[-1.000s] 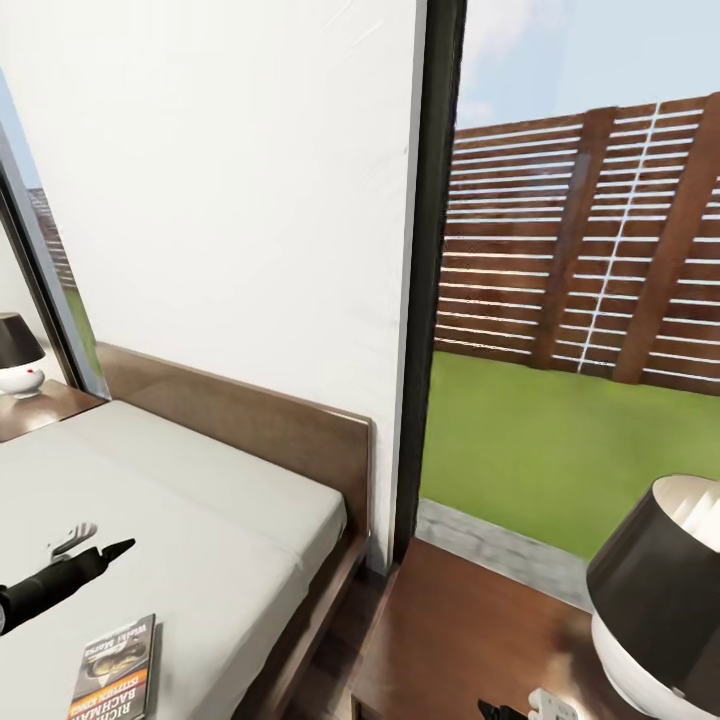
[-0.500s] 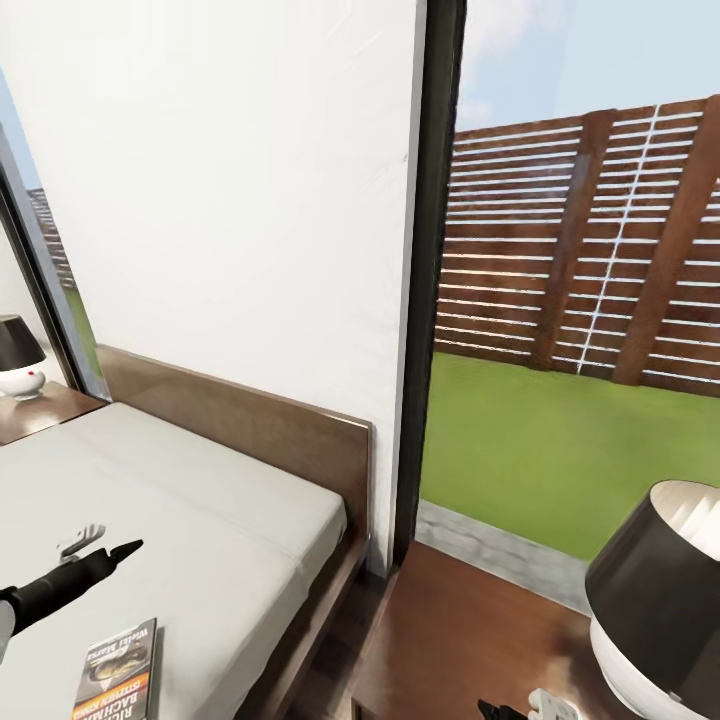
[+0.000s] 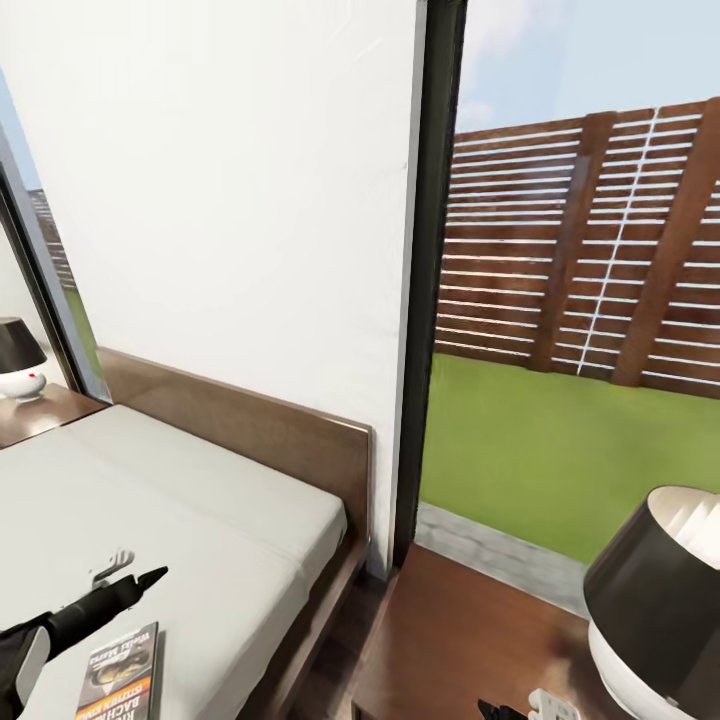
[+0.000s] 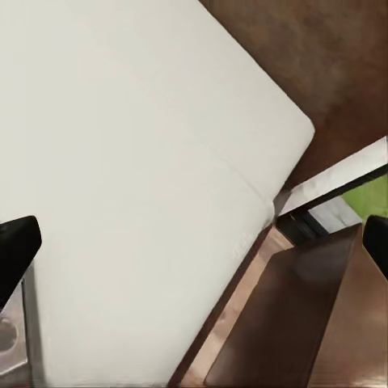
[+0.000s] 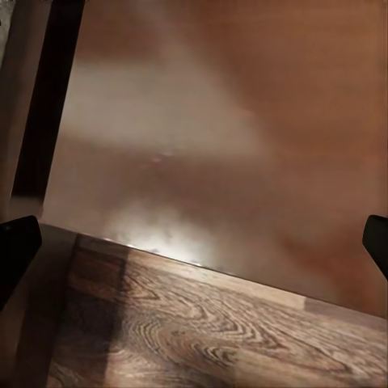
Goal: In the bedroom, move the book from the bed onto either nightstand, and place the two sandals side by side next to the bed.
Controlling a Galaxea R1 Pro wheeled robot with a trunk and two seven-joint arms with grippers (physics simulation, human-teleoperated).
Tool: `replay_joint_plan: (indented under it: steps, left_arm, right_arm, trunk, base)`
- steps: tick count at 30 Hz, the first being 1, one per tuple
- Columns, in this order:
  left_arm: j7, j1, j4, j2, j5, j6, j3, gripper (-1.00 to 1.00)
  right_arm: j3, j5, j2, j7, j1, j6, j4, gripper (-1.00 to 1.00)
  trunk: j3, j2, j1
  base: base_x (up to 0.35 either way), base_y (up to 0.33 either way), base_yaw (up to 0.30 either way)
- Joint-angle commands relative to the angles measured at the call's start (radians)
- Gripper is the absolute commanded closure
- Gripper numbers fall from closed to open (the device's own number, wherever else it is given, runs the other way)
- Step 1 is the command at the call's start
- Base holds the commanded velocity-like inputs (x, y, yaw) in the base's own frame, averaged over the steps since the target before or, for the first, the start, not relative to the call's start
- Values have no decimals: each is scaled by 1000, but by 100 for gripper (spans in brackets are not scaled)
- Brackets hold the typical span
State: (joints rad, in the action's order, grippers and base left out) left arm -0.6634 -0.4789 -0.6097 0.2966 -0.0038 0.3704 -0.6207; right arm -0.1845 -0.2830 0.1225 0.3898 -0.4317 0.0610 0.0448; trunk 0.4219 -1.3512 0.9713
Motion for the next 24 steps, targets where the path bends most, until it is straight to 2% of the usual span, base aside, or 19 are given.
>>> replay_joint_plan:
  steps: [1,4,9,11,14,17,18,24]
  left_arm:
    - [-5,-1,11,-4,-6,-6,-3,-100]
    - [-5,-1,65,-35,-39,-68,1,-100]
    - [-5,-1,121,-83,-103,-123,3,-100]
    - [-4,-1,166,-113,-155,-166,3,-100]
    - [-3,-1,261,-155,-247,-270,3,-100]
    - [1,-1,327,-166,-281,-321,2,-100]
    - [26,-1,443,-172,-302,-406,1,-100]
    - [78,0,569,-173,-307,-512,1,-100]
  right_arm:
    - [-4,-4,0,5,-1,2,-2,-100]
    - [-4,-4,0,5,-1,2,-2,-100]
    - [-4,-4,0,5,-1,2,-2,-100]
    - [-4,-4,0,4,-1,2,-2,-100]
    - [-4,-3,0,2,-1,2,-2,-100]
    - [-4,-3,0,2,-1,2,-2,-100]
    - [-4,-3,-1,1,-1,2,-2,-100]
    - [-4,-2,-3,0,-1,2,-2,-100]
  trunk:
    - [-2,7,-4]
    - [-12,28,-15]
    - [-27,63,-35]
    - [-33,77,-42]
    - [-43,98,-54]
    - [-52,119,-65]
    - [-55,126,-69]
    - [-74,168,-92]
  base:
    - [0,0,0]
    - [0,0,0]
    - [0,0,0]
    - [0,0,0]
    - [0,0,0]
    - [0,0,0]
    - [0,0,0]
    - [0,0,0]
